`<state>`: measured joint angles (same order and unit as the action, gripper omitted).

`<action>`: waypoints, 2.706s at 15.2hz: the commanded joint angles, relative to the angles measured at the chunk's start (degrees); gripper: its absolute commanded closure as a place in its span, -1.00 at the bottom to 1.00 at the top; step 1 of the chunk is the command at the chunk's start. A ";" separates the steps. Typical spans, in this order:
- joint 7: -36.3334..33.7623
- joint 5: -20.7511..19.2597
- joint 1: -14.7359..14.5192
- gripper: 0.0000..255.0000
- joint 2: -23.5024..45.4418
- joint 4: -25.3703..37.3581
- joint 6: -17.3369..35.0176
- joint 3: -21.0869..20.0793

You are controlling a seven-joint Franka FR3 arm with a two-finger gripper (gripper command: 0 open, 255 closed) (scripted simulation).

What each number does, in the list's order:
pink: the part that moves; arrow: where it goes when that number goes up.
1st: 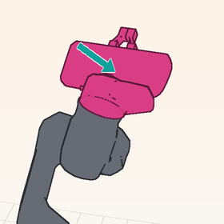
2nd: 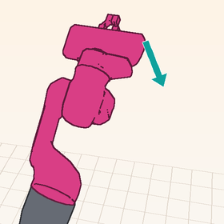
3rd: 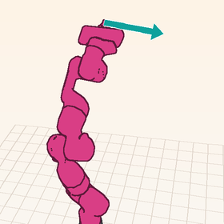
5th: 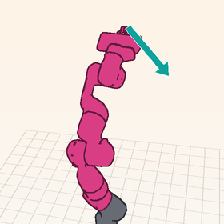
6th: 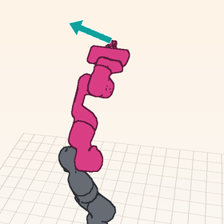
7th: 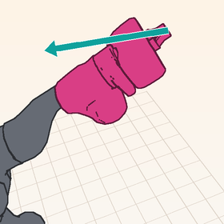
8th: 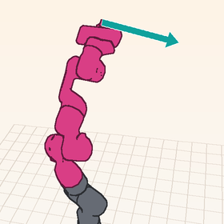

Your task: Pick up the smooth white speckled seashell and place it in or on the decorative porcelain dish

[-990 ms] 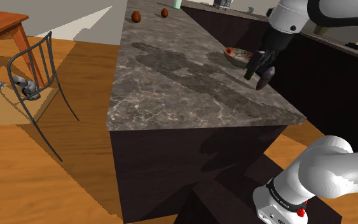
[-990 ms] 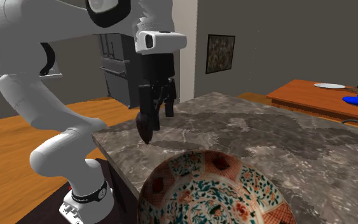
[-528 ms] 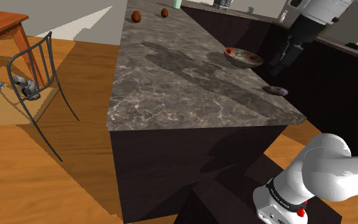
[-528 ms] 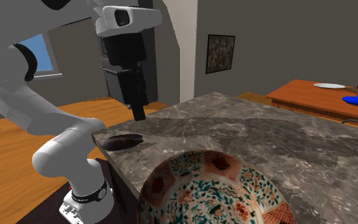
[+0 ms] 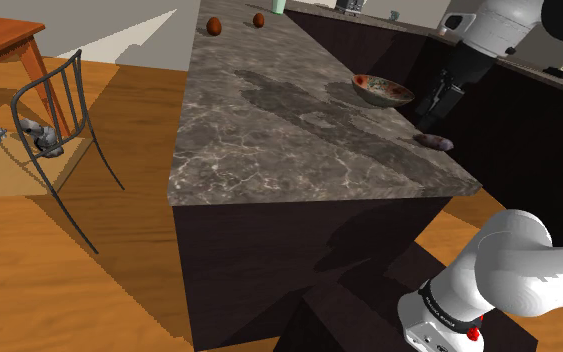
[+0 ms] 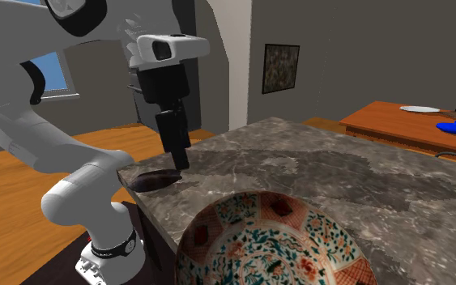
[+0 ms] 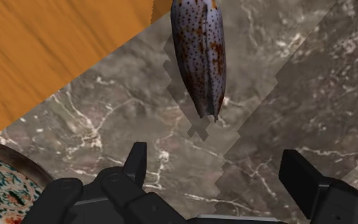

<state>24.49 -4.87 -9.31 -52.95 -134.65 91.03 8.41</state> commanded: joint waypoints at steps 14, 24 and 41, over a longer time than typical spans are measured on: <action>-0.04 0.01 0.00 1.00 -0.09 -0.24 0.16 -0.03; 13.21 -4.13 -2.84 -1.00 1.15 2.70 -11.64 5.54; 13.03 -4.57 -2.52 1.00 -0.43 -1.72 -8.81 5.88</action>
<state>37.52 -9.45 -11.83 -53.39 -136.36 82.23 14.28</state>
